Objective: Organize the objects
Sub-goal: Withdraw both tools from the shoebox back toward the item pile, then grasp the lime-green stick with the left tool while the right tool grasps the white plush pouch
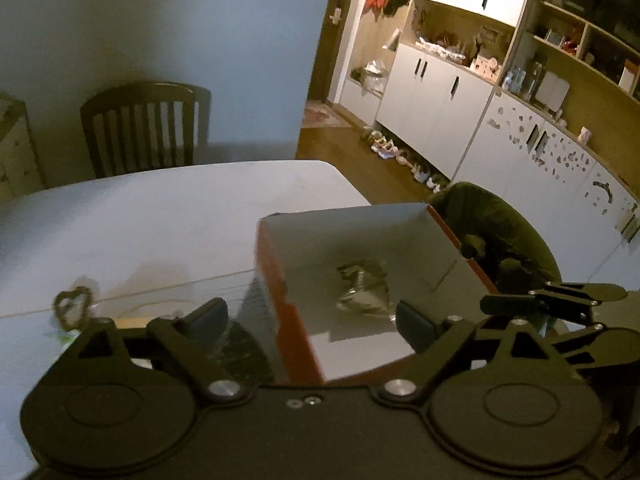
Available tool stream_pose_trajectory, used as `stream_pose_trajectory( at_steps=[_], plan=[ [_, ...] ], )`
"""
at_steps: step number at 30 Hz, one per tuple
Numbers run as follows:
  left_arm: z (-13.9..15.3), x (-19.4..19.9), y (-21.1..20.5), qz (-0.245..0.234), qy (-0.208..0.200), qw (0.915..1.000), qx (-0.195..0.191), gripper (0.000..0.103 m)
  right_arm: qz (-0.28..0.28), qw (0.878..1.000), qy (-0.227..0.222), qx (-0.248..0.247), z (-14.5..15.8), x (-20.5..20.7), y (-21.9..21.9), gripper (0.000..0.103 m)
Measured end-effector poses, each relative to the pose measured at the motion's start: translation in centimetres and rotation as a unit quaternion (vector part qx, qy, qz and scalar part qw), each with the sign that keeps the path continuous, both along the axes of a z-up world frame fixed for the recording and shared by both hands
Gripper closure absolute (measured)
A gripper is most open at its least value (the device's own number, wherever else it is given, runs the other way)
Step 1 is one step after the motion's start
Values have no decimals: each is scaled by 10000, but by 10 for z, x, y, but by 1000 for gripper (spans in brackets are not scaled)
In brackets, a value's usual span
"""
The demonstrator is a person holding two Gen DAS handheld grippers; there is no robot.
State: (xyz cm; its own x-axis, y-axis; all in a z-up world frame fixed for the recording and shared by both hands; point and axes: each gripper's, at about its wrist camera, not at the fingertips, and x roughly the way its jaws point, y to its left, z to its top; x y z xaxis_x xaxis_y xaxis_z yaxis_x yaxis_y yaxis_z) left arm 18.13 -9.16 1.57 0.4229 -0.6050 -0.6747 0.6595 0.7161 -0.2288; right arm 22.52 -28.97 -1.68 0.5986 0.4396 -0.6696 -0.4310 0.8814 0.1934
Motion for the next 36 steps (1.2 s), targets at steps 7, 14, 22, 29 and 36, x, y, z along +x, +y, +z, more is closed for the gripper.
stream_pose_trajectory(
  at_steps=[7,14,22,29,36],
  plan=[
    [-6,3,62,173,-168,9997,47,2,72,10000,8,-56,-2,-33,39,35],
    [-27,25,115,531,35,9985,97,1,63,9998,175,-62,-18,-59,78,27],
    [-61,41,157,669,262,9970,289,0,124,9989,373,-248,-41,-82,117,22],
    [-91,38,139,332,570,9974,302,0,334,9962,600,-535,-69,-96,151,22],
    [-123,33,102,185,653,9958,617,0,290,9932,930,-645,-94,-99,166,22]
  ],
)
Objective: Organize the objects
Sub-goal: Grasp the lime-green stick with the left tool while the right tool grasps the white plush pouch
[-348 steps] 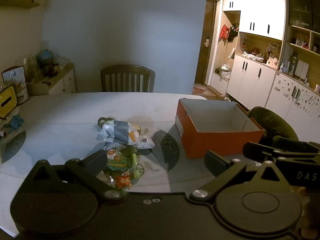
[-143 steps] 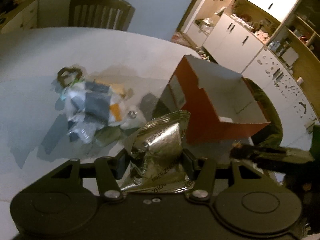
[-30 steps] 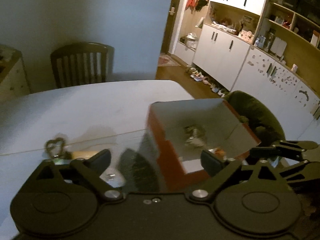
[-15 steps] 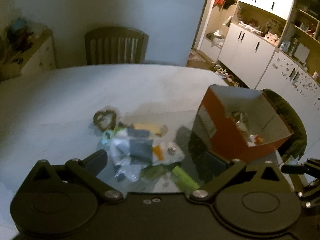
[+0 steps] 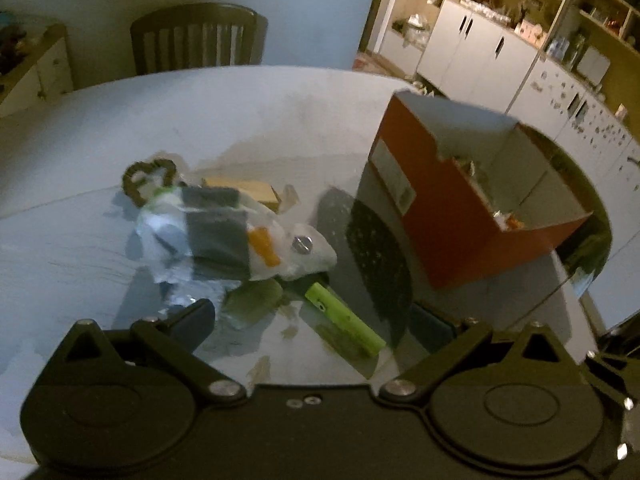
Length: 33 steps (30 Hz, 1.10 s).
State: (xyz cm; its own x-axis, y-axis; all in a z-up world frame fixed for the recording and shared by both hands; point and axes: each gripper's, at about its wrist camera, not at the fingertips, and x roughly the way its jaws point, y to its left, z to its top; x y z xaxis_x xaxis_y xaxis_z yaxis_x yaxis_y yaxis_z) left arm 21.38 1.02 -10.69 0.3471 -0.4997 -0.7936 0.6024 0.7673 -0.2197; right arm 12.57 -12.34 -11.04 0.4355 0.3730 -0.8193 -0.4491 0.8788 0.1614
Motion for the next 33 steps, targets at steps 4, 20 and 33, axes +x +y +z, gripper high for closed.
stream_pose_trajectory(
  at_steps=[4,20,33],
  plan=[
    [-21,2,-21,-105,191,9997,103,1,6,9999,85,-86,-10,-3,8,22],
    [-60,3,-67,-34,578,9963,638,25,112,9993,261,-259,-33,2,28,22],
    [-60,0,-64,-151,264,9966,762,73,49,9983,438,-385,-46,0,34,30]
  ],
)
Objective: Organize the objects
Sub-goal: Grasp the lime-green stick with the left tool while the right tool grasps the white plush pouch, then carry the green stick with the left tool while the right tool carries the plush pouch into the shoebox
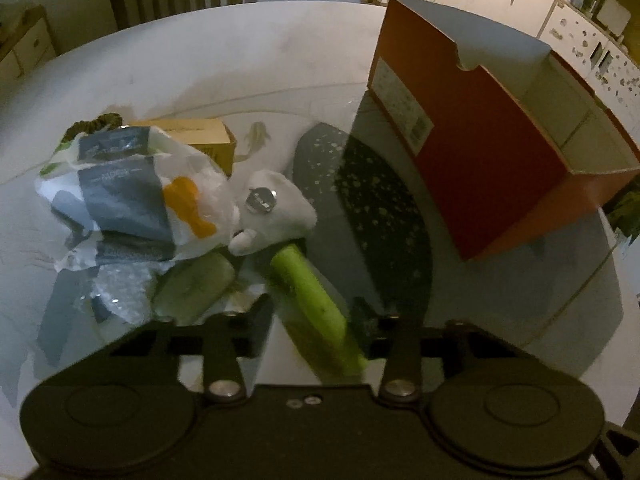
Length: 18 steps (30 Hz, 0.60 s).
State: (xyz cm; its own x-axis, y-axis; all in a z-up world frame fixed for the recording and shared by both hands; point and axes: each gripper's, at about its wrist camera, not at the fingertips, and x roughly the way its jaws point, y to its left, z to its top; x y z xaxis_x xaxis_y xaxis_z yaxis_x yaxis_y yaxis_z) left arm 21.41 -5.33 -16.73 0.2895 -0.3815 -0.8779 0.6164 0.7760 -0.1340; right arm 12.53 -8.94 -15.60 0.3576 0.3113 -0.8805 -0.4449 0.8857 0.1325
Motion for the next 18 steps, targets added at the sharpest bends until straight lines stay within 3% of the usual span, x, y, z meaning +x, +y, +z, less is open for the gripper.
stream_pose_trajectory(
  at_steps=[1,3,12,18],
  plan=[
    [0,0,1,-9,6,10000,-21,80,8,10000,6,-26,0,-1,0,37],
    [-1,2,5,1,45,10000,-78,88,-8,10000,-8,-57,0,-2,0,39],
    [2,3,20,-36,202,9994,-264,89,-424,9989,-151,107,14,-9,-15,53],
    [20,-3,29,-133,206,9985,-481,89,-680,9967,-396,220,40,-10,-39,54]
  ],
)
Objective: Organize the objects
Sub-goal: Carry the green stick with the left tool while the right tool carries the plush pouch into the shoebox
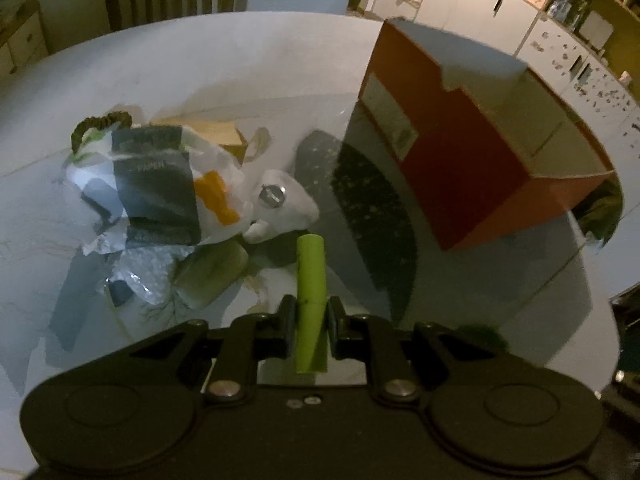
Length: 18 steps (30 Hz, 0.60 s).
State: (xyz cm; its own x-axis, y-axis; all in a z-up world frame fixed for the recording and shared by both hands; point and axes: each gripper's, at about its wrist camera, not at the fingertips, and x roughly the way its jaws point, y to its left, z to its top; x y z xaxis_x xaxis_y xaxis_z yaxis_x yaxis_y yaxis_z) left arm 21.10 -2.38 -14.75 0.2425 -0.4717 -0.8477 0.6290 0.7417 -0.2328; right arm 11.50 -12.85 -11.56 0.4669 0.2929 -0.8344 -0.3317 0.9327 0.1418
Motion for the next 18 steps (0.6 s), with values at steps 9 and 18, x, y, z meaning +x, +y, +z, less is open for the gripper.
stream_pose_trajectory(
  at_steps=[9,18],
  plan=[
    [56,-13,9,-263,-63,9980,-579,89,-426,9965,-701,177,66,12,-42,54],
    [117,-15,-23,-463,-174,9929,-1078,89,-696,9894,-1242,272,131,59,-102,54]
  ],
)
